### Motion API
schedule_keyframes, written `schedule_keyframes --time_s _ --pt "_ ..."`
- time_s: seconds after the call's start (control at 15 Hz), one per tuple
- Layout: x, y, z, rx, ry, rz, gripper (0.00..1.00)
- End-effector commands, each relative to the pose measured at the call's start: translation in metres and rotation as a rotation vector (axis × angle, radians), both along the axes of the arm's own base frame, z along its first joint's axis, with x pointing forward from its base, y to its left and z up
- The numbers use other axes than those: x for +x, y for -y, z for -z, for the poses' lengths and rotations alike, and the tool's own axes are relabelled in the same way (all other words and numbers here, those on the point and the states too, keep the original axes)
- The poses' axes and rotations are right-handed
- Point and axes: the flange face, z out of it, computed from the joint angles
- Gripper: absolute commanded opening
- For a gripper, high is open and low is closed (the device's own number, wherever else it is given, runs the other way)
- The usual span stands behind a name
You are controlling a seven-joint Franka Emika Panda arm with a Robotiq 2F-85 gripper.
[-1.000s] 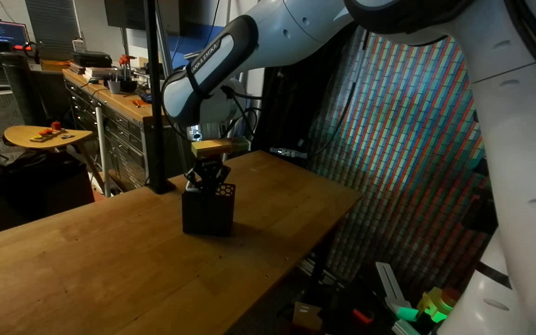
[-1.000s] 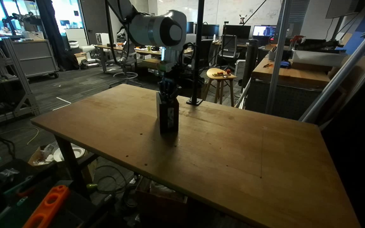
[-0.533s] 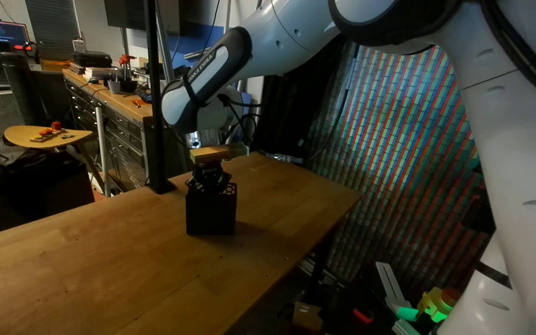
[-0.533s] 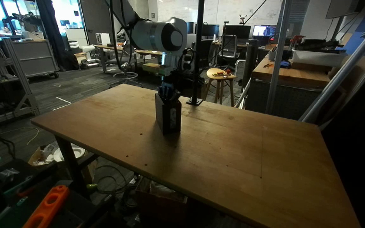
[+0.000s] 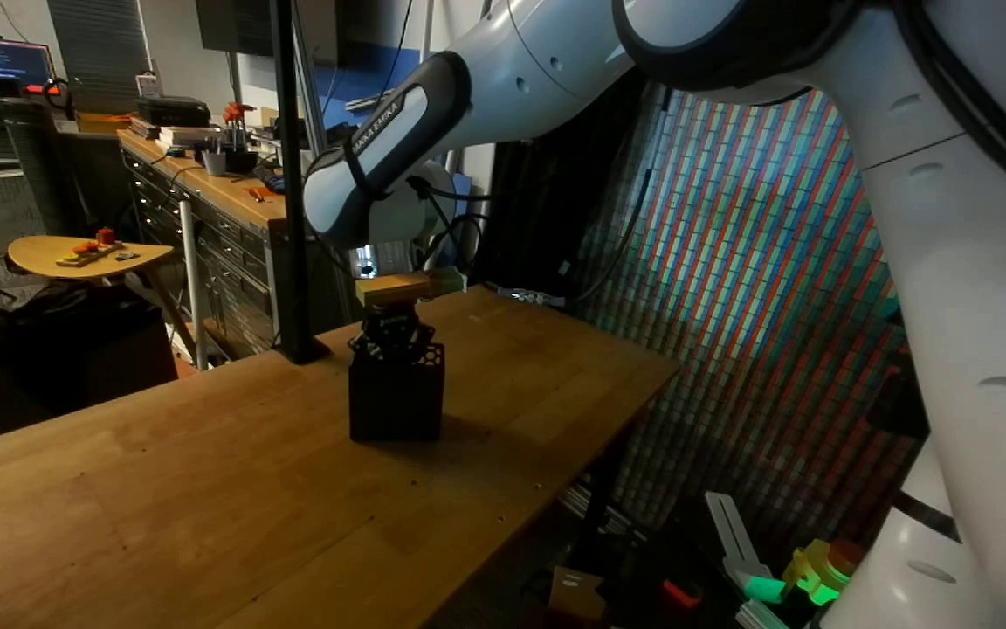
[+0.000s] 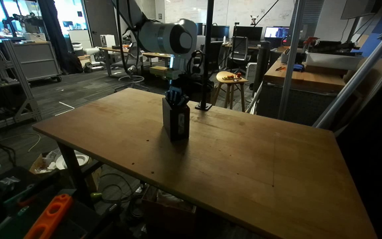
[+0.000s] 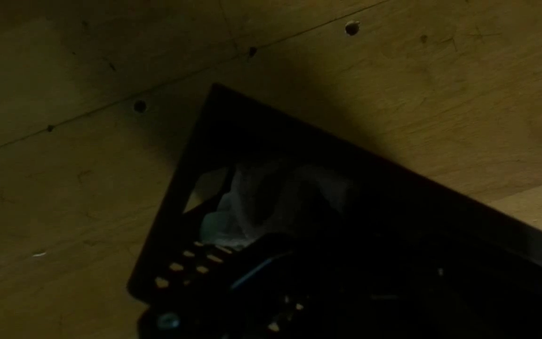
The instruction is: Put the white towel inside the black basket
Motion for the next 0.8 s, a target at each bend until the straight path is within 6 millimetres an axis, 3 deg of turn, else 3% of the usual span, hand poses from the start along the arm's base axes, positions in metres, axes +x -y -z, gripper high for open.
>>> schedule_keyframes --time_s 0.0,0.07,0.2,0.6,0.67,0.73 --pt "0.006 0.004 -0.004 -0.007 0.006 0.018 0.04" --pt "0.006 0.005 -0.008 -0.011 0.008 0.014 0.3" --pt "0.006 0.007 -0.021 -0.034 0.021 0.004 0.38" --pt "0.007 0.001 -0.063 -0.127 0.059 -0.06 0.82" --pt "0.008 -0.001 -0.069 -0.14 0.065 -0.073 0.86" --pt "0.008 -0.004 -0.074 -0.151 0.071 -0.086 0.47"
